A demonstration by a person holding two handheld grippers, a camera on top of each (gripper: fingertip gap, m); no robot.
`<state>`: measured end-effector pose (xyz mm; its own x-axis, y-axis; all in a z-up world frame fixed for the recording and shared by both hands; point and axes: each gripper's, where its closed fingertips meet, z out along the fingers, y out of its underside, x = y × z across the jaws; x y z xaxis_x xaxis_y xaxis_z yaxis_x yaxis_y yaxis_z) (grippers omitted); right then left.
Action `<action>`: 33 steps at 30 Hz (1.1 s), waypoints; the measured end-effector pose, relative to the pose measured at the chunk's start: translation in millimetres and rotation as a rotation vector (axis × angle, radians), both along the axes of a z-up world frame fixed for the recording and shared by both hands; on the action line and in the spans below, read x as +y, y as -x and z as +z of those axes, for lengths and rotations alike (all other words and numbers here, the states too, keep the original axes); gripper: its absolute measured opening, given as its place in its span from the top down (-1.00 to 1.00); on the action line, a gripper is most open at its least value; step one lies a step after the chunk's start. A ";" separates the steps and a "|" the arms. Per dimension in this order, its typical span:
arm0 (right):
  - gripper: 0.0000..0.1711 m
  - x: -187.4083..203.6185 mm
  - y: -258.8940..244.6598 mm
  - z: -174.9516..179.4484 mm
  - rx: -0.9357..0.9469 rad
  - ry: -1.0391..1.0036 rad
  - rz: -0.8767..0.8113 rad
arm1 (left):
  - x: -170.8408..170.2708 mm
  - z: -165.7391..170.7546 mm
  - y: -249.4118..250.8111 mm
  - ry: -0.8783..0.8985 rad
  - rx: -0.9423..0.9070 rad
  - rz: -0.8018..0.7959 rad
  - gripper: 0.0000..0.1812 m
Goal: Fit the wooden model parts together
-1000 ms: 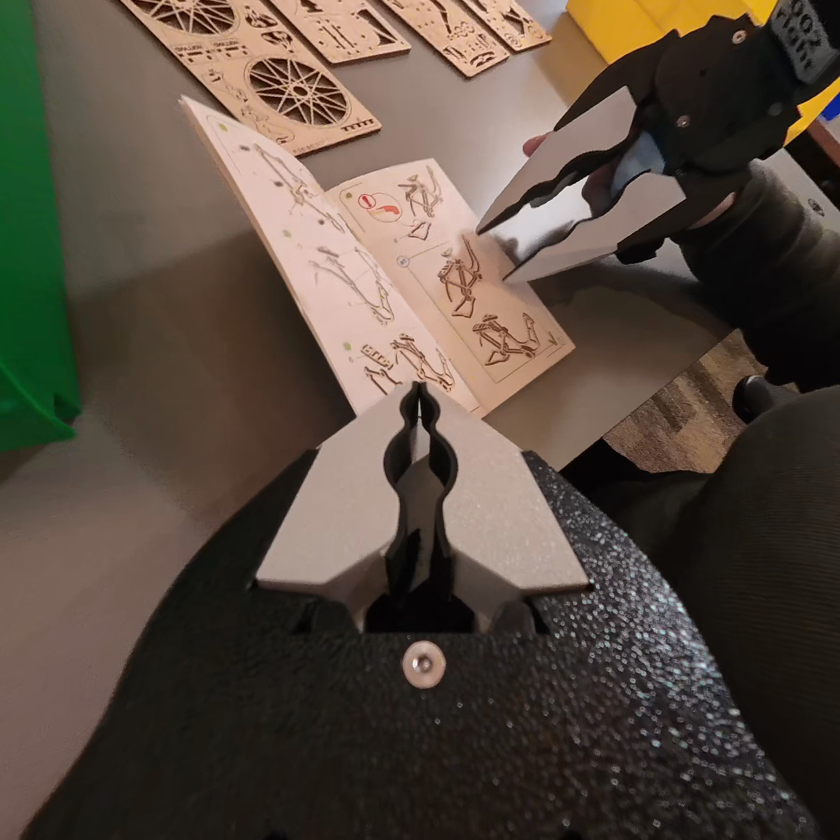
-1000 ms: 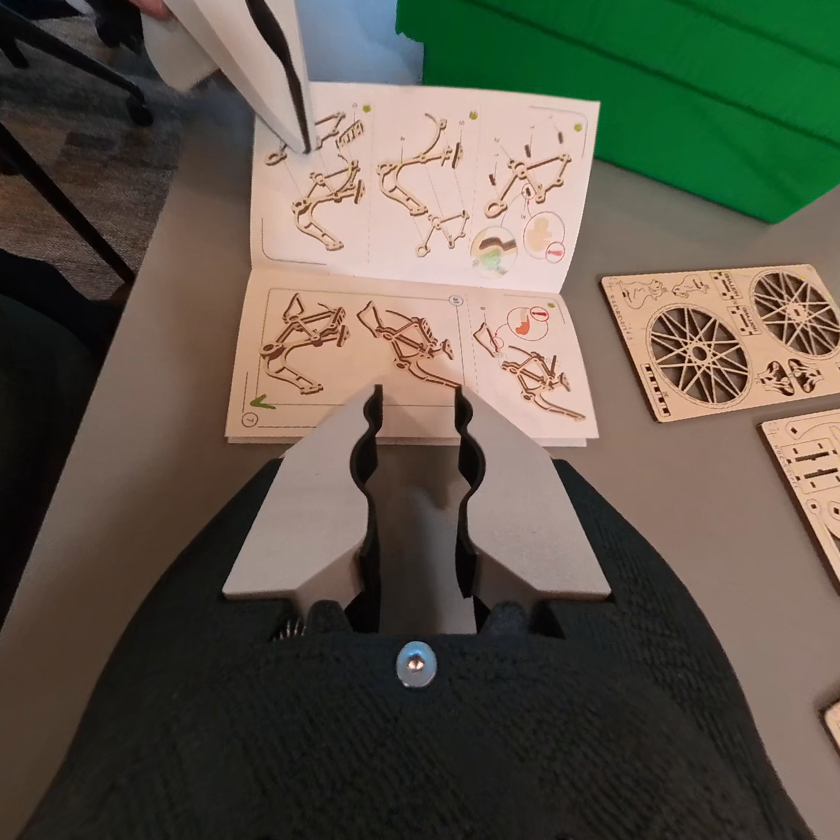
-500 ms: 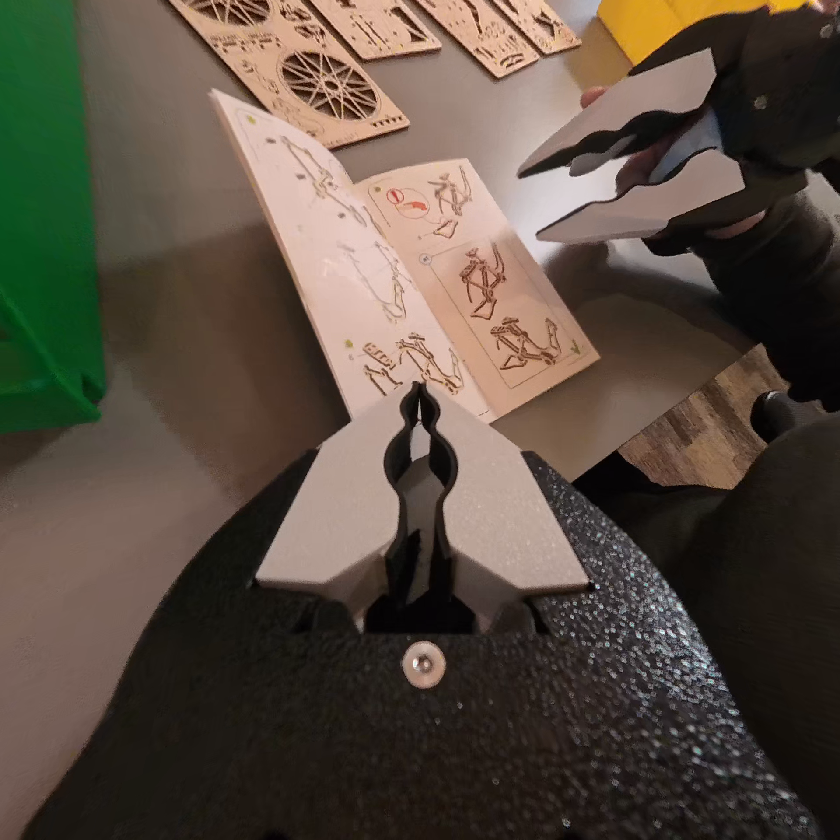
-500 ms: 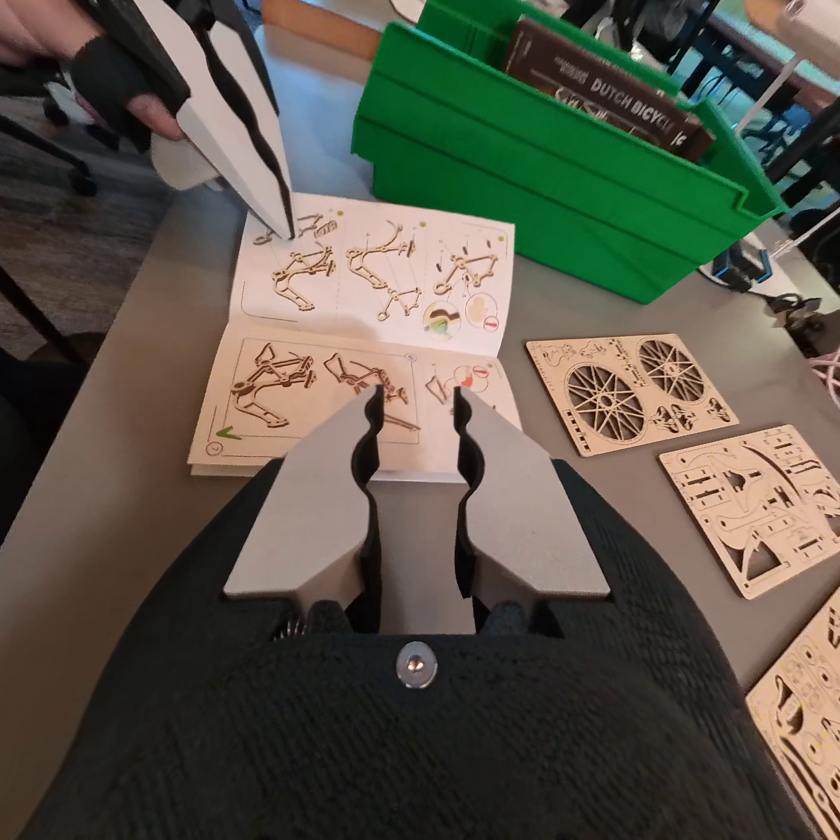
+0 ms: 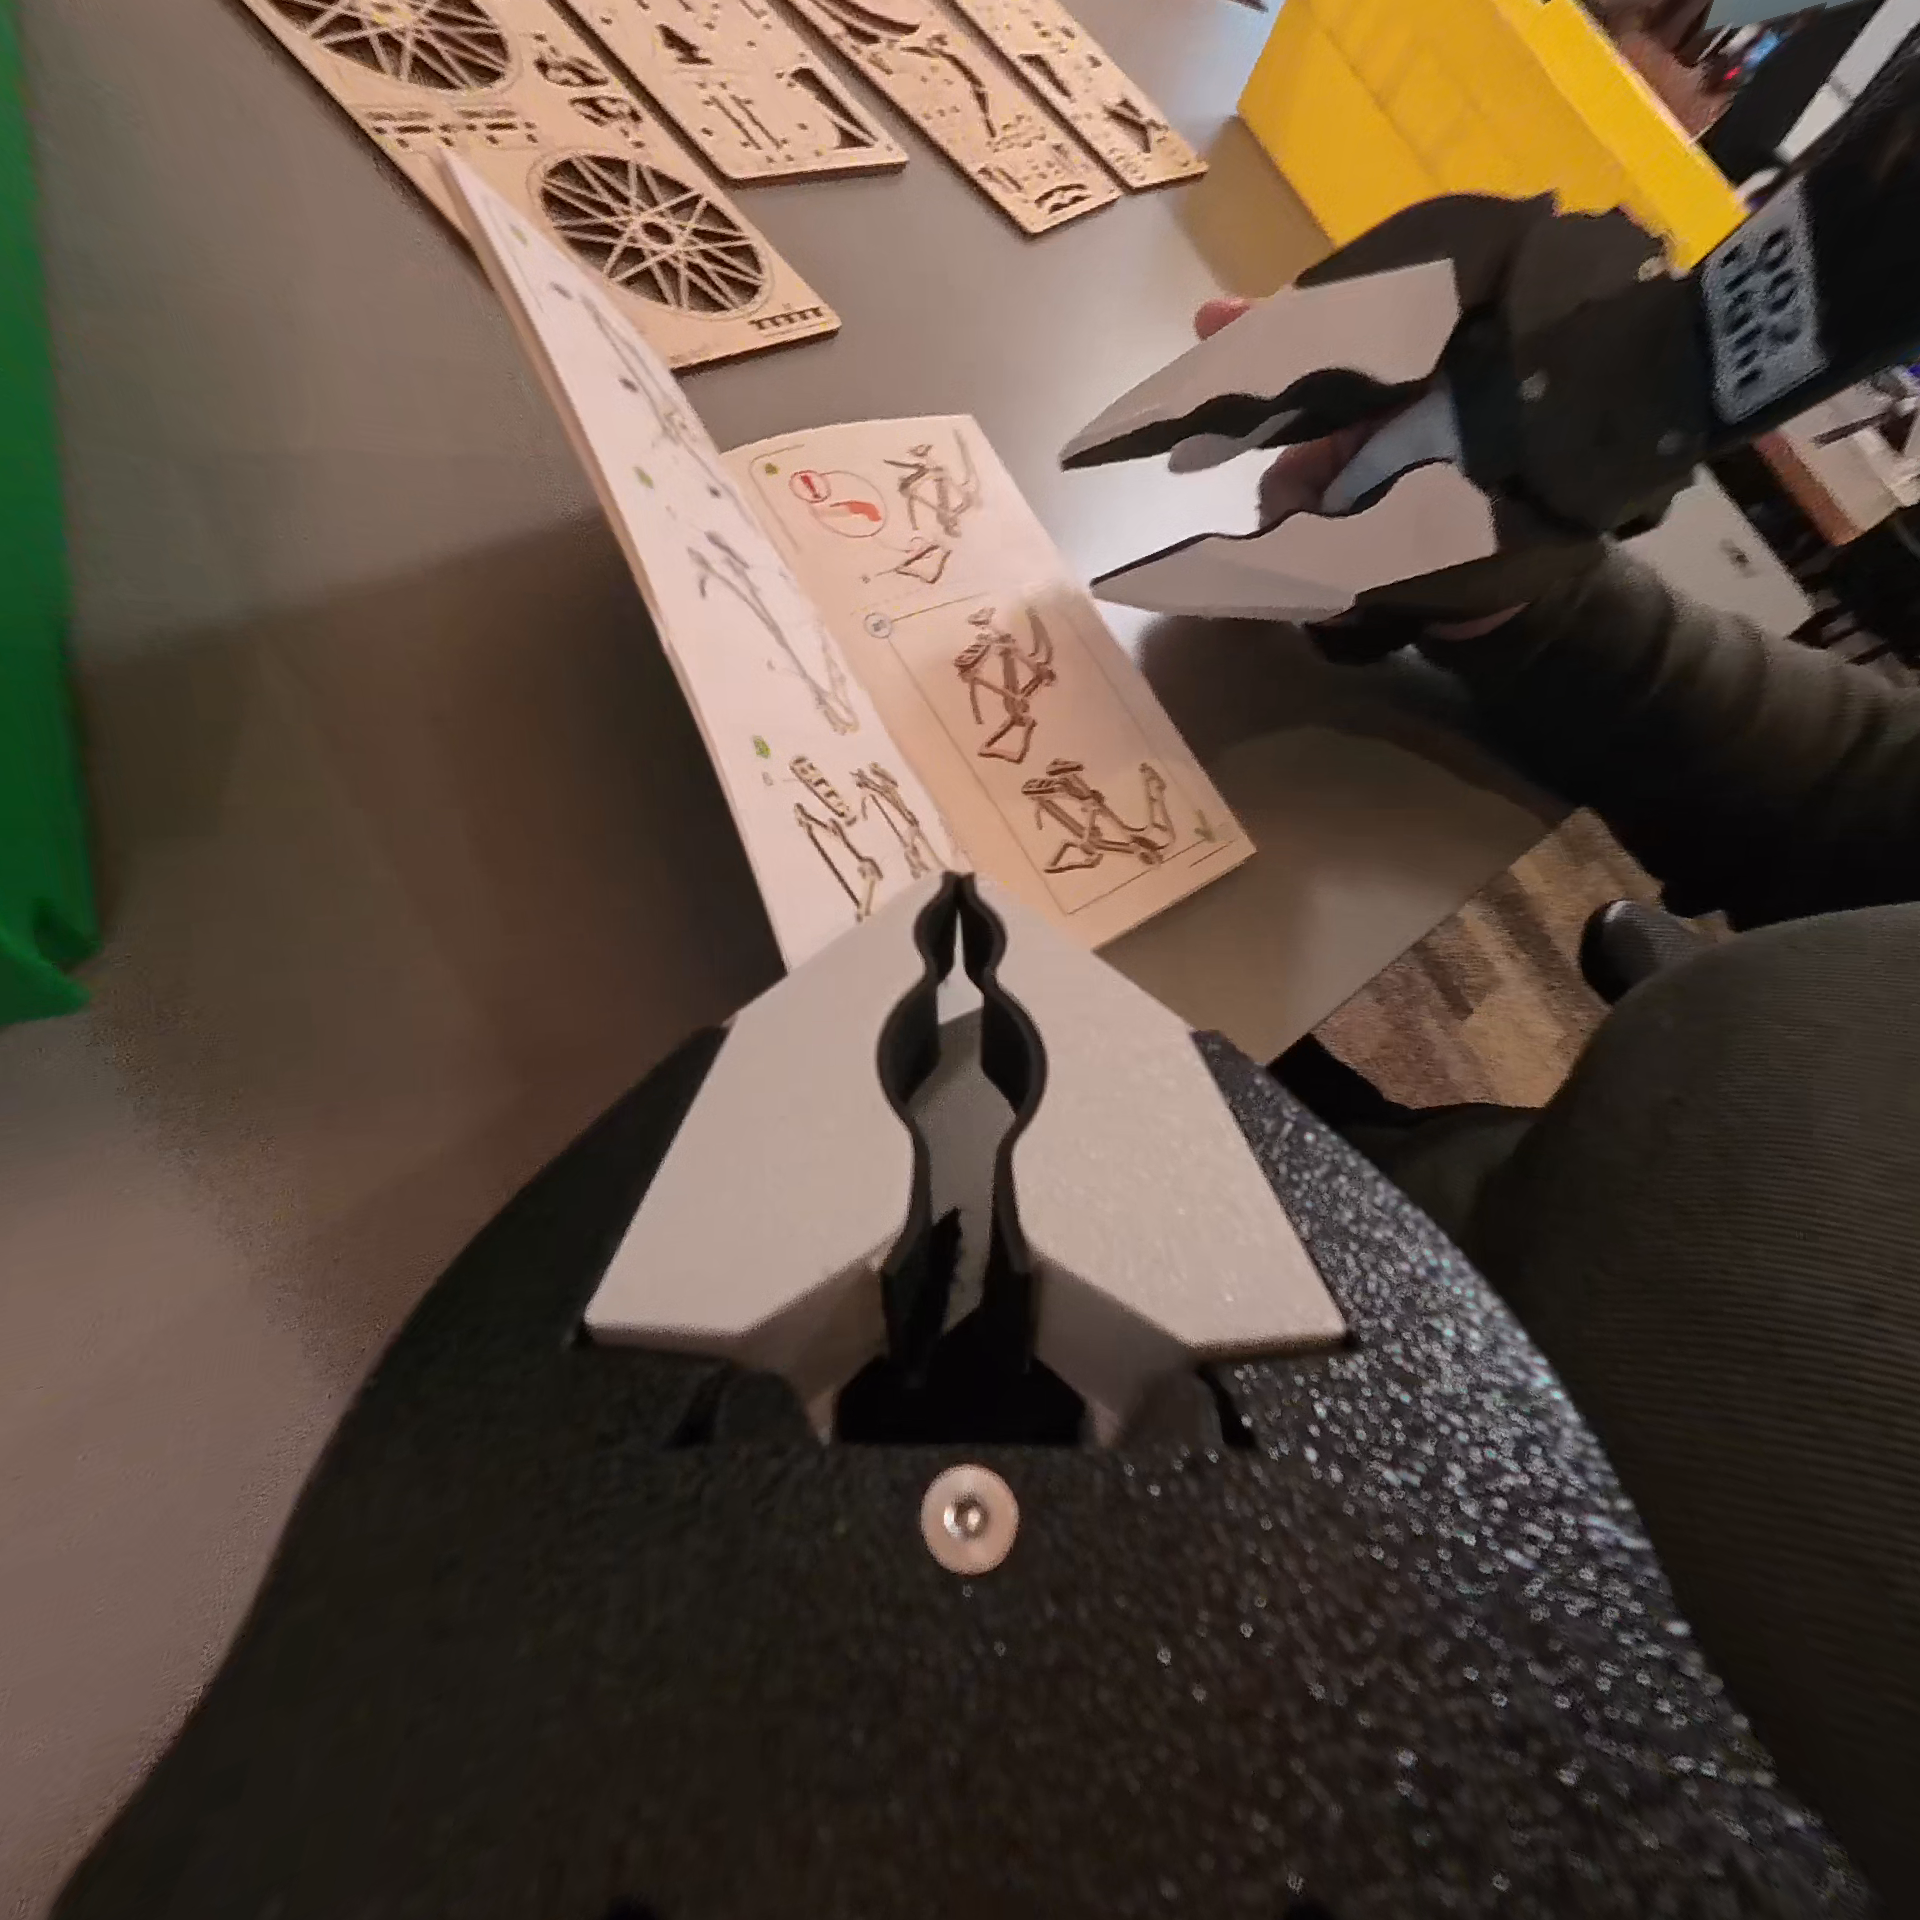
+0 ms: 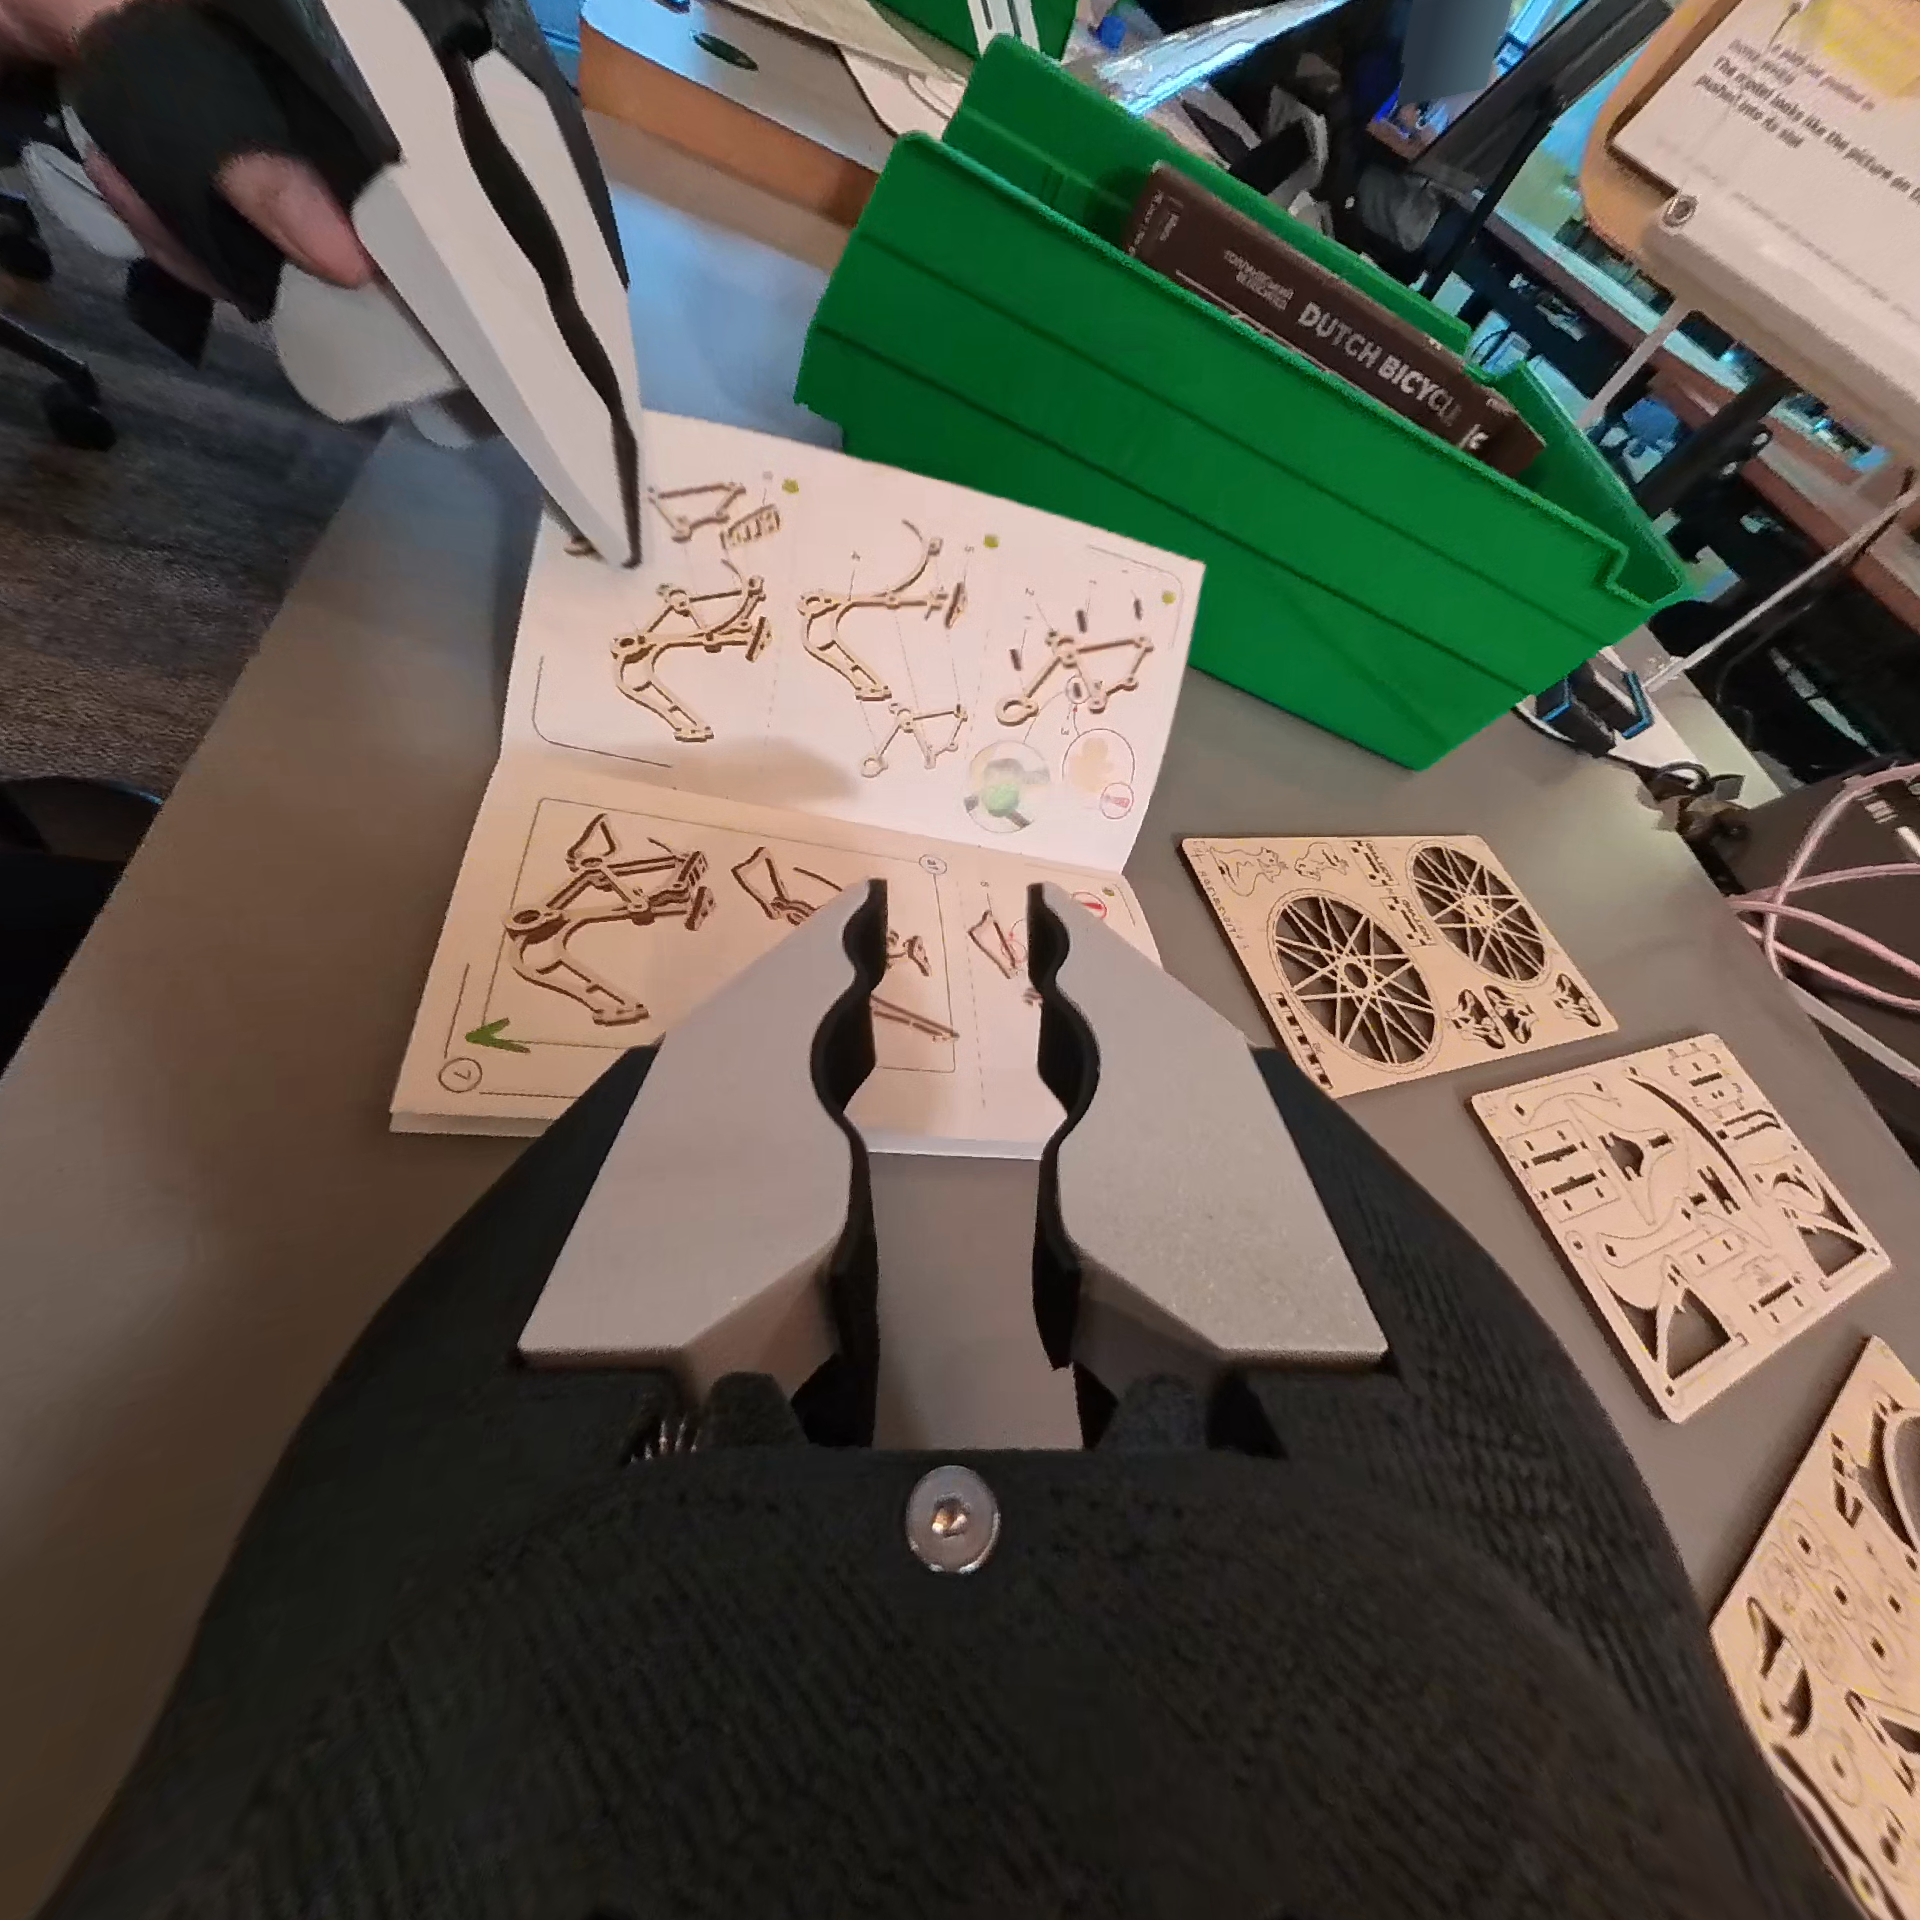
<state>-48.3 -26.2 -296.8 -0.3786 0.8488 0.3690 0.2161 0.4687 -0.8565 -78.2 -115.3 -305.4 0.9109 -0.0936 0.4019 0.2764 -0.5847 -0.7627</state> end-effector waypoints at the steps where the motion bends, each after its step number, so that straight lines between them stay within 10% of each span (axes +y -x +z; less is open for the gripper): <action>1: 0.71 -0.1 0.4 -0.9 0.002 -0.013 -0.002 | 0.3 1.1 -2.3 -0.002 -0.009 -0.006 1.00; 33: 1.00 14.9 6.0 12.0 0.133 -0.087 -0.120 | 0.9 2.9 10.1 -0.003 0.061 0.065 1.00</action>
